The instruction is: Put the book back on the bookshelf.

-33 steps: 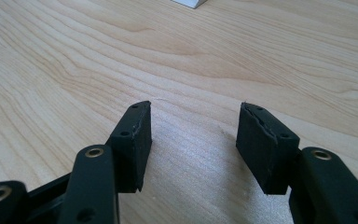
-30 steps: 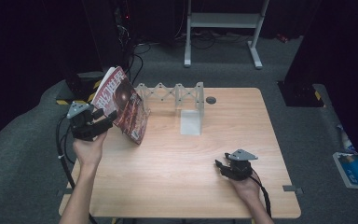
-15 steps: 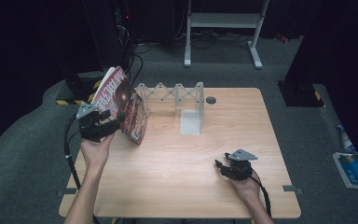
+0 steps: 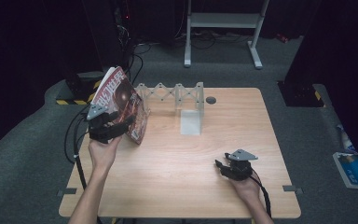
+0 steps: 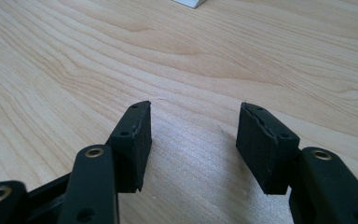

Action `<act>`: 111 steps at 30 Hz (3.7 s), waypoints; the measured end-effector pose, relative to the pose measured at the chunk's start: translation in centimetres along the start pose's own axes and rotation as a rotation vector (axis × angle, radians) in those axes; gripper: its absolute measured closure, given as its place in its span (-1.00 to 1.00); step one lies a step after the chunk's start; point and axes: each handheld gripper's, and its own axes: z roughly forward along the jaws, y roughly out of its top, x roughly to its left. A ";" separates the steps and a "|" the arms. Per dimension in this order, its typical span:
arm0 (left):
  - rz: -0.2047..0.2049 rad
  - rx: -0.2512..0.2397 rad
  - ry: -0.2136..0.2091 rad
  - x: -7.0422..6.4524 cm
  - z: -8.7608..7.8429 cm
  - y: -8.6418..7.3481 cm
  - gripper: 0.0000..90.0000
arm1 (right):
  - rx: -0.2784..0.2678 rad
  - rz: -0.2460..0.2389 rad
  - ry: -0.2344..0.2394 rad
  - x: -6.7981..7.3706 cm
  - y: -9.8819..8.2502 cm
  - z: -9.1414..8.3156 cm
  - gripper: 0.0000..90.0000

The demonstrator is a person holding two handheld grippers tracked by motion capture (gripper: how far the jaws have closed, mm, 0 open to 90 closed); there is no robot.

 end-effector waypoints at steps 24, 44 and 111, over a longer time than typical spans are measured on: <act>0.043 0.035 -0.060 -2.0 1.5 -0.3 -0.34 | 0.002 0.000 -0.001 0.0 0.0 0.0 0.00; 0.042 0.055 -0.126 -3.4 2.7 -1.1 -0.36 | 0.002 0.000 -0.001 0.0 0.0 0.0 0.00; 0.037 0.131 -0.215 -5.4 5.1 -4.4 -0.45 | 0.001 -0.003 -0.001 0.0 0.0 0.0 0.00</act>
